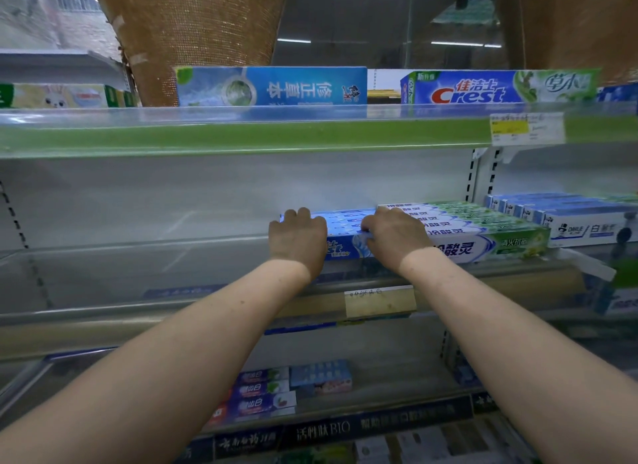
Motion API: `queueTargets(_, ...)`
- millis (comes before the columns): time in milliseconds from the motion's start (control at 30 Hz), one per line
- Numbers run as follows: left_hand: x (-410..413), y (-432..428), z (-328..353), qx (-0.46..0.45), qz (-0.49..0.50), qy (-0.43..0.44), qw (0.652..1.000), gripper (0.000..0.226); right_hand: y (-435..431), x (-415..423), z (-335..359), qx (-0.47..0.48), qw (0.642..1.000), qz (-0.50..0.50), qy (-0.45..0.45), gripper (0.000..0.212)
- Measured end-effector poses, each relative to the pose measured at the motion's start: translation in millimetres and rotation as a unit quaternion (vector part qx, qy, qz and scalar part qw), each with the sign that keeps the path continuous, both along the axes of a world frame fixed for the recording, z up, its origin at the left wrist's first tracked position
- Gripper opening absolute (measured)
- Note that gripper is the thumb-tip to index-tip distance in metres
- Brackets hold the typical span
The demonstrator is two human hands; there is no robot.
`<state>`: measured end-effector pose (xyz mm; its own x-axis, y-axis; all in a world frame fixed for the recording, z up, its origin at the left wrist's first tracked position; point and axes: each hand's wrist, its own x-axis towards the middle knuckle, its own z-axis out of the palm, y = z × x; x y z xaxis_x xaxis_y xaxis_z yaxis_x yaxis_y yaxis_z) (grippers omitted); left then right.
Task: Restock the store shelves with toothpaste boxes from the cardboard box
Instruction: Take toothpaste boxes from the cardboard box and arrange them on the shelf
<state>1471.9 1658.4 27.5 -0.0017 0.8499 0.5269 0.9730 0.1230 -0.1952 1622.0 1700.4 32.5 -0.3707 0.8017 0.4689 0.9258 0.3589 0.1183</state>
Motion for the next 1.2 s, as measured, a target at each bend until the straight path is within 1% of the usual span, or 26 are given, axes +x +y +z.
queueTargets(100, 5.2, -0.4, -1.9, 0.009, -0.022, 0.008, 1.000, 0.022, -3.7, -4.4, 3.1, -0.001, 1.000, -0.001, 0.005, 0.030)
queueTargets(200, 7.7, -0.3, -1.7, 0.016, -0.053, 0.007, 0.998, 0.022, -11.0, -11.1, 5.1, -0.011, 0.999, 0.023, 0.019, 0.026)
queueTargets(333, 7.4, -1.0, 9.8, -0.024, -0.057, -0.004, 0.998, 0.018, -19.4, -13.5, 15.5, -0.075, 0.997, 0.021, 0.006, 0.026)
queueTargets(400, 10.4, -3.2, 16.8, -0.040, -0.060, -0.017, 0.997, 0.018, -26.8, -9.1, 21.7, -0.089, 0.996, 0.003, 0.009, 0.029)
queueTargets(433, 12.4, -5.2, 20.0, -0.045, -0.065, -0.029, 0.996, 0.020, -31.8, -5.2, 22.8, -0.081, 0.997, -0.007, 0.013, 0.031)
queueTargets(500, 16.4, -9.5, 25.0, -0.054, -0.078, -0.060, 0.994, 0.024, -44.2, 5.2, 20.3, -0.033, 0.999, -0.015, 0.020, 0.031)
queueTargets(567, 21.2, -16.1, 27.6, -0.050, -0.104, -0.063, 0.991, 0.022, -60.2, 18.4, 15.6, -0.002, 0.999, -0.030, 0.024, 0.027)
queueTargets(633, 29.1, -25.0, 25.4, -0.025, -0.171, -0.059, 0.983, 0.016, -80.8, 33.1, 12.0, -0.002, 0.997, -0.068, 0.032, 0.025)
queueTargets(700, 38.0, -35.4, 22.1, -0.004, -0.233, -0.068, 0.970, 0.014, -99.0, 44.4, 9.8, -0.006, 0.994, -0.103, 0.042, 0.022)
queueTargets(800, 61.4, -51.9, 12.1, -0.018, -0.312, -0.066, 0.948, 0.011, -136.2, 63.4, -0.4, -0.021, 0.984, -0.170, 0.050, 0.021)
queueTargets(900, 87.7, -74.3, -2.1, -0.039, -0.384, -0.052, 0.921, 0.014, -181.3, 81.2, -19.2, -0.039, 0.966, -0.249, 0.050, 0.020)
queueTargets(1033, 122.8, -120.4, -32.3, -0.089, -0.472, -0.037, 0.876, 0.014, -252.8, 99.5, -47.4, -0.068, 0.935, -0.342, 0.062, 0.020)
queueTargets(1100, 140.6, -152.6, -50.8, -0.126, -0.520, -0.026, 0.845, 0.011, -297.0, 103.9, -64.8, -0.086, 0.915, -0.389, 0.066, 0.019)
queueTargets(1200, 164.2, -206.3, -75.2, -0.147, -0.585, -0.012, 0.797, 0.012, -361.2, 106.8, -86.7, -0.109, 0.885, -0.446, 0.080, 0.018)
